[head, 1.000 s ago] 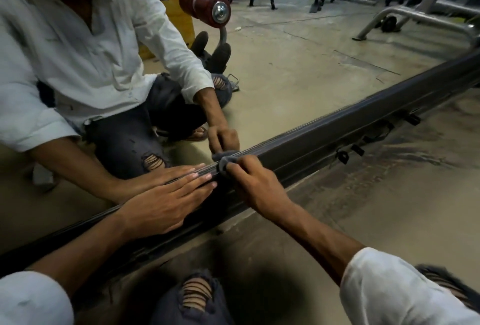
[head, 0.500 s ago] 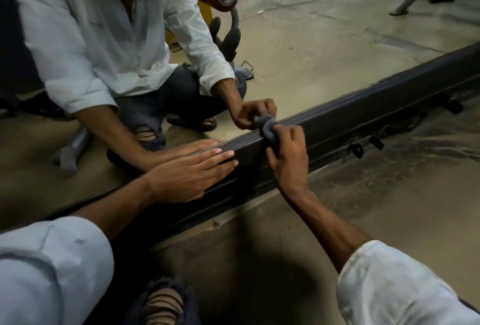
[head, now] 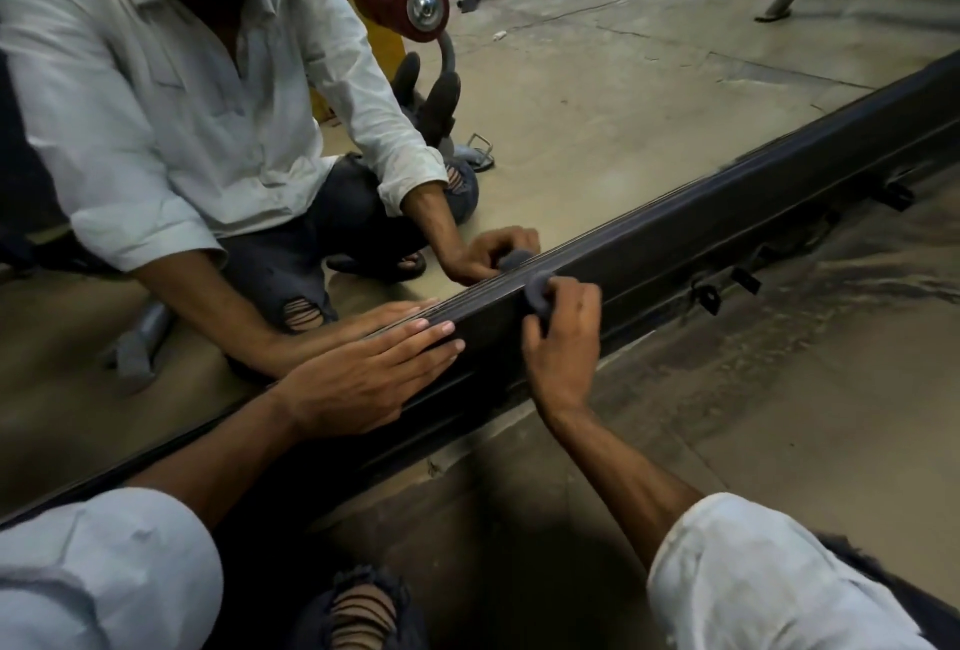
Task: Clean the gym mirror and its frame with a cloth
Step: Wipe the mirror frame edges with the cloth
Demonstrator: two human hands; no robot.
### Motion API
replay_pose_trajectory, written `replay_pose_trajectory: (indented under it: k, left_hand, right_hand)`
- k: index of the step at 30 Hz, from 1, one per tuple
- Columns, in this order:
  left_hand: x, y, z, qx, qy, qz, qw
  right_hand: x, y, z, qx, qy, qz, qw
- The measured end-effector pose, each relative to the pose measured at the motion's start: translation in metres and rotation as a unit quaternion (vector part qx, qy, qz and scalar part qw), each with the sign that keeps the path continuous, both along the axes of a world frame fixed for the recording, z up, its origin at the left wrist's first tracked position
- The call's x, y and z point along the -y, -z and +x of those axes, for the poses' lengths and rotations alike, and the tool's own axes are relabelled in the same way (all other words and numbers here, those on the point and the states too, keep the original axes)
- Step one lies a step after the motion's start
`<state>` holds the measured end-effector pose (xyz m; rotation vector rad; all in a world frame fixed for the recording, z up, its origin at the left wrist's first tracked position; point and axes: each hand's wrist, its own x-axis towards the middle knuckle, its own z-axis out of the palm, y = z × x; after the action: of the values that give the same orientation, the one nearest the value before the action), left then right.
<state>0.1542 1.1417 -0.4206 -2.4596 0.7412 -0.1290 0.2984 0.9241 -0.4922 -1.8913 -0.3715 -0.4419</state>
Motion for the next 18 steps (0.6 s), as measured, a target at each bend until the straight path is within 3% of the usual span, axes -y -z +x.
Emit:
replay_pose_trajectory:
  k: [3, 5, 7, 8, 10, 13, 14, 16, 18]
  left_hand:
    - [0.001, -0.004, 0.002, 0.024, 0.021, 0.061, 0.998]
    - [0.007, -0.01, 0.002, 0.02, 0.015, 0.083, 0.996]
    - [0.011, -0.014, 0.003, 0.022, -0.001, 0.106, 0.994]
    - [0.012, -0.013, 0.005, 0.019, -0.005, 0.11, 0.994]
    - [0.023, -0.015, 0.015, -0.001, -0.009, 0.119, 0.993]
    - [0.043, -0.012, 0.044, 0.007, 0.027, 0.129, 0.991]
    - [0.048, -0.009, 0.055, 0.011, 0.038, 0.129, 0.991]
    - [0.052, -0.004, 0.074, 0.008, 0.038, 0.124, 0.992]
    - [0.057, -0.002, 0.081, 0.016, 0.039, 0.125, 0.991]
  right_hand:
    - [0.001, -0.003, -0.002, -0.049, 0.029, 0.023, 0.998]
    - [0.0, -0.011, -0.02, 0.017, -0.084, -0.02, 0.996]
    - [0.006, -0.02, -0.029, 0.103, -0.214, -0.086, 0.968]
    - [0.01, -0.026, -0.022, 0.136, -0.233, -0.105, 0.957]
    - [0.02, -0.033, 0.005, 0.126, -0.163, -0.079, 0.975]
    - [0.038, -0.034, 0.043, 0.007, 0.01, -0.009, 1.0]
    - [0.039, -0.033, 0.047, 0.005, 0.029, -0.01, 1.0]
    - [0.034, -0.033, 0.038, 0.068, -0.021, -0.047, 0.996]
    - [0.031, -0.032, 0.022, 0.144, -0.141, -0.101, 0.974]
